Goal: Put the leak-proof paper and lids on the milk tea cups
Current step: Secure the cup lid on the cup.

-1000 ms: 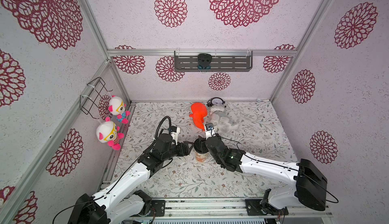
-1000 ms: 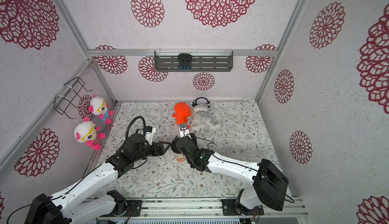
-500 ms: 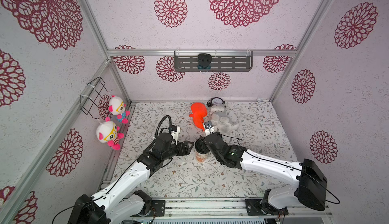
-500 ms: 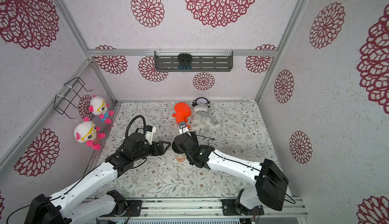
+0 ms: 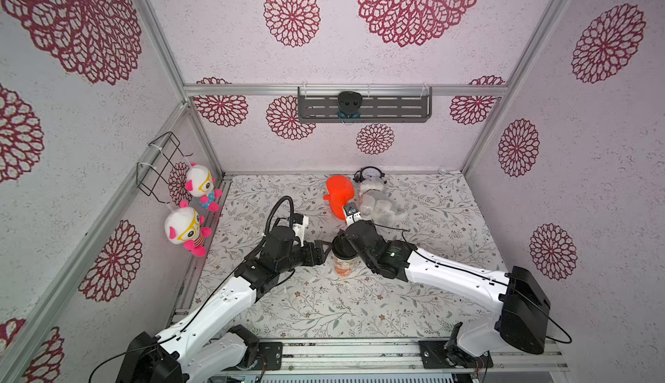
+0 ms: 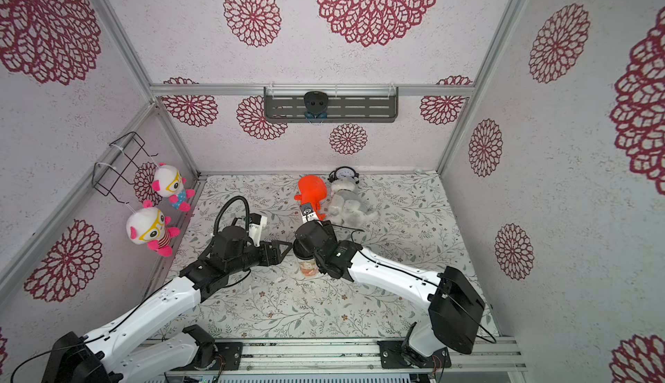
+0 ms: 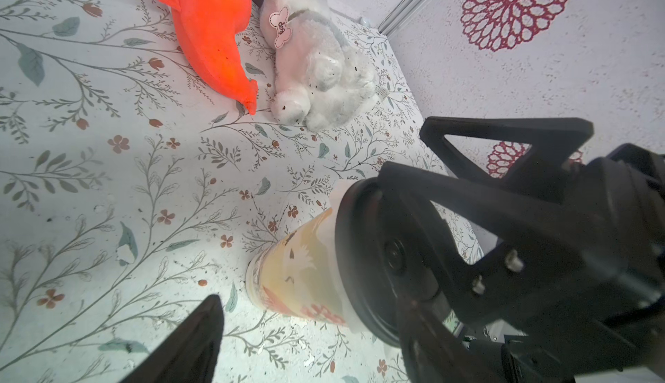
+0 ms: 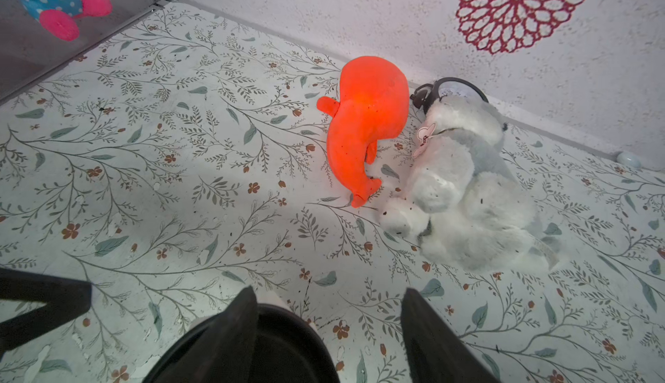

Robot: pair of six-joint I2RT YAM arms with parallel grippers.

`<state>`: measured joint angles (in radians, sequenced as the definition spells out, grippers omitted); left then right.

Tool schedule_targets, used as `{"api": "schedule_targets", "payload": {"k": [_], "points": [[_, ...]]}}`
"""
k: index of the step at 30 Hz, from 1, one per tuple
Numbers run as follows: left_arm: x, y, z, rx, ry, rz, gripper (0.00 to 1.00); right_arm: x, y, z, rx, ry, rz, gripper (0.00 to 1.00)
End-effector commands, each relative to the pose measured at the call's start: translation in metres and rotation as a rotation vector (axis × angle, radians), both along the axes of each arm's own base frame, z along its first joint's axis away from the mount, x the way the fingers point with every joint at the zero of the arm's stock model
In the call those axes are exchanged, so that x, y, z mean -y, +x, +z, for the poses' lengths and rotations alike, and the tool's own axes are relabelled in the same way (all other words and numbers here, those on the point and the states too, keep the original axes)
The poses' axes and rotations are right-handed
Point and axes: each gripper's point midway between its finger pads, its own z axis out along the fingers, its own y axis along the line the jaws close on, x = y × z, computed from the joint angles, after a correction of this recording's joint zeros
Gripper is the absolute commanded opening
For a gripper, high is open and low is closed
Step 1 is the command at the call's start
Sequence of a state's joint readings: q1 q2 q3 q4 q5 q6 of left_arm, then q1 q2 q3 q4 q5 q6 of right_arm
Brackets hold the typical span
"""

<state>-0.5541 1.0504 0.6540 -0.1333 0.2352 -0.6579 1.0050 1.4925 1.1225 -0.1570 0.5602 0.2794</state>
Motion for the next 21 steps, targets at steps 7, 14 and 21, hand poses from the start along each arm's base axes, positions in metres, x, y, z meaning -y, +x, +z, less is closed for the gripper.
{"api": "schedule_targets", "payload": {"k": [7, 14, 21], "points": [[0.004, 0.005, 0.013, 0.037, -0.02, -0.024, 0.8, -0.001, -0.007, 0.001, -0.044, -0.011, 0.06, 0.66], [0.004, 0.003, 0.012, 0.037, -0.024, -0.03, 0.8, -0.003, -0.011, 0.016, -0.025, 0.049, 0.082, 0.66], [0.006, 0.002, 0.012, 0.034, -0.027, -0.043, 0.81, 0.001, -0.011, 0.021, -0.015, 0.056, 0.07, 0.66]]}}
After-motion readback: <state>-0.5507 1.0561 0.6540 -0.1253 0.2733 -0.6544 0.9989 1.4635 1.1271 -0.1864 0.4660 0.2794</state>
